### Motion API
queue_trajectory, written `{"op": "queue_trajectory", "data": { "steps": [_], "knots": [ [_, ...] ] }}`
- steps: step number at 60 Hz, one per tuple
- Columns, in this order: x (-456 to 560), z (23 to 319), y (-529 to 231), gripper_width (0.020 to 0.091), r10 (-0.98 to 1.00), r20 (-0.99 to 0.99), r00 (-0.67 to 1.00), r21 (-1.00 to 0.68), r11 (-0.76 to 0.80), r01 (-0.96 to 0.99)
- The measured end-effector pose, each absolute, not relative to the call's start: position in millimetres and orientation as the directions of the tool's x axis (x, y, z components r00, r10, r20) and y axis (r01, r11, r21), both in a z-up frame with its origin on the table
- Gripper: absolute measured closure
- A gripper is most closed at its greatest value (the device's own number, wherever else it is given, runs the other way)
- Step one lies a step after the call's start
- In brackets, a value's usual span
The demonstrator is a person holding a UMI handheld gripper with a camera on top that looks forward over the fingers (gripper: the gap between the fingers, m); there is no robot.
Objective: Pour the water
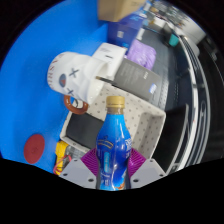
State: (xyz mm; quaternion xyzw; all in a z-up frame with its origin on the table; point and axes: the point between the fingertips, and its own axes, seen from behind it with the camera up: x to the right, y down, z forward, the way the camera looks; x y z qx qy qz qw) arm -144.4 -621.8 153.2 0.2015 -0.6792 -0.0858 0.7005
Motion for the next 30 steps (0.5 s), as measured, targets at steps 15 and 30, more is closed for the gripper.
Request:
{"op": "queue_trajectory", "data": {
  "steps": [15, 30],
  "knots": [
    [-129.2, 150.1, -579.3, 0.0766, 0.379, 0.913, -0.150, -0.392, 0.917, -0.071],
    [-135.1, 144.7, -551.4, 0.0766, 0.927, 0.210, -0.311, -0.963, 0.251, 0.095]
  ]
}}
